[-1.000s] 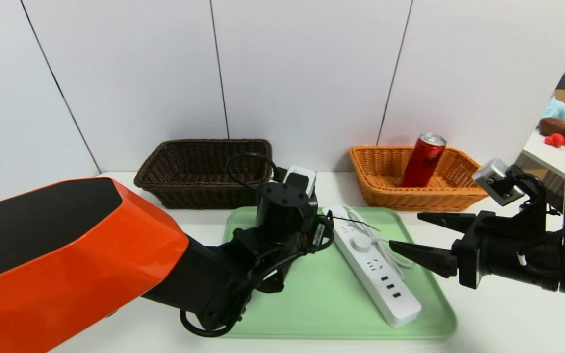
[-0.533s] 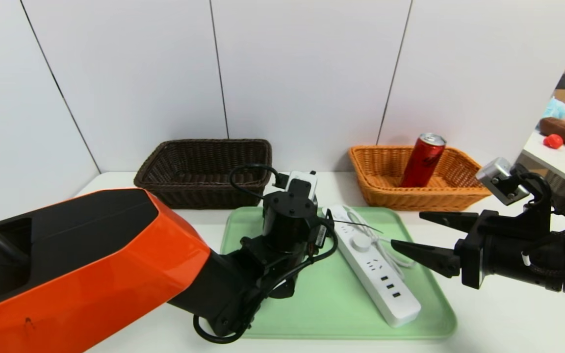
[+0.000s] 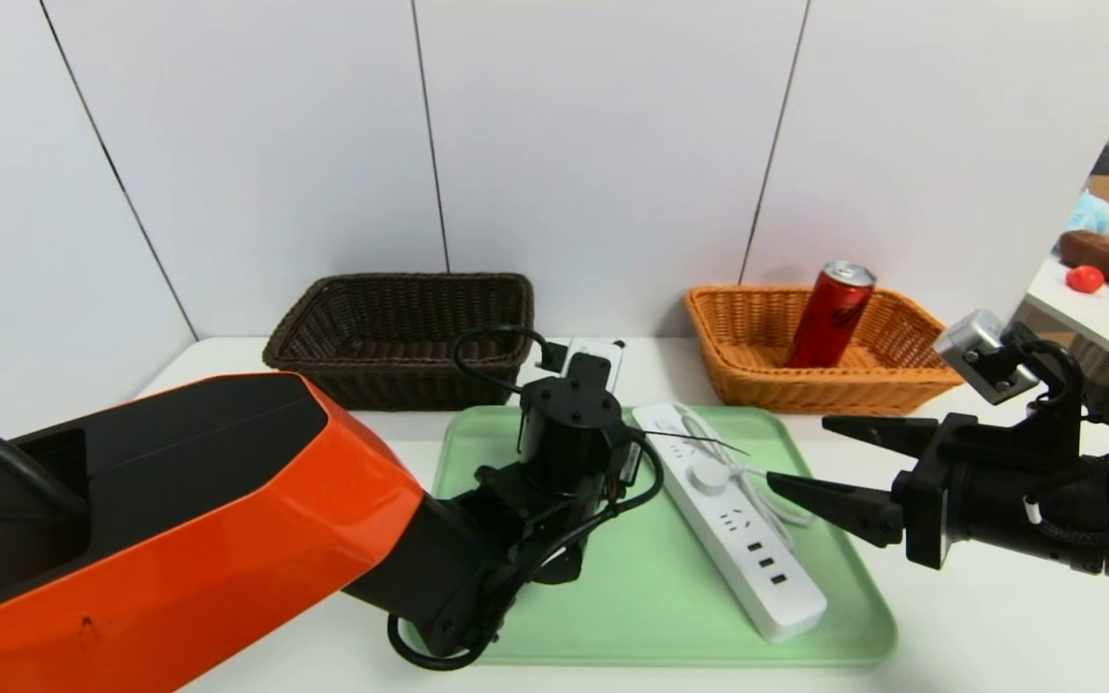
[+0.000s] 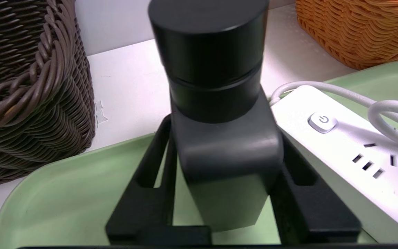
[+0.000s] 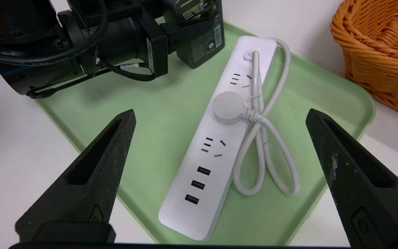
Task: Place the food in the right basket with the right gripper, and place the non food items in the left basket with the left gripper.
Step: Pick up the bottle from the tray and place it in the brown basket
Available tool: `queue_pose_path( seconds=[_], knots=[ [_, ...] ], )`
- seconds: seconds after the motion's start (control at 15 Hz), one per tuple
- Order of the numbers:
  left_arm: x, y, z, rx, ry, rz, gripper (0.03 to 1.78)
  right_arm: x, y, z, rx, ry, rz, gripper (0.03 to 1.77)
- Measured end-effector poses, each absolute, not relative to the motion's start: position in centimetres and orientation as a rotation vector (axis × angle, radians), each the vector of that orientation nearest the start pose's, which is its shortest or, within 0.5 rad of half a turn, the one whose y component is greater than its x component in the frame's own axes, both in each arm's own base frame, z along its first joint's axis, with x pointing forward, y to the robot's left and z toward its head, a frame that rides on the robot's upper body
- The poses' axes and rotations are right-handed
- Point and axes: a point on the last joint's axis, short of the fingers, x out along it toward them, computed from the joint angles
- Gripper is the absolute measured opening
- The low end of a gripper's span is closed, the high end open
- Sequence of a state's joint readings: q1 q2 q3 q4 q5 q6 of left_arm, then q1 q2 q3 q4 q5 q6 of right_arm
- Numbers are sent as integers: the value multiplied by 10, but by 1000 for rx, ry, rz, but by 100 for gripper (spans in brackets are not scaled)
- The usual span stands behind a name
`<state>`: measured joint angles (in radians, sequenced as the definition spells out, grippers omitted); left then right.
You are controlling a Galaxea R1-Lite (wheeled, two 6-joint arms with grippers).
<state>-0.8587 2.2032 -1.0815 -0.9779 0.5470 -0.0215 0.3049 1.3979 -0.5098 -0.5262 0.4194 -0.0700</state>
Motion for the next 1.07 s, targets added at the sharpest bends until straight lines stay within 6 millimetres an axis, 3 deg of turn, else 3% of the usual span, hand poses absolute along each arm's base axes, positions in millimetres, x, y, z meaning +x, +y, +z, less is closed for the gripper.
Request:
queue_pose_path(
  seconds=[0.07, 0.53, 1.07],
  knots=[
    [283, -310, 103, 73, 114, -311, 60, 199, 72, 172, -45, 344, 729, 170],
    [280, -307, 116, 62, 94, -306, 60, 199, 72, 172, -42, 347, 723, 170],
    [270, -282, 183, 35, 26, -287, 60, 199, 72, 171, -43, 346, 725, 170]
  ],
)
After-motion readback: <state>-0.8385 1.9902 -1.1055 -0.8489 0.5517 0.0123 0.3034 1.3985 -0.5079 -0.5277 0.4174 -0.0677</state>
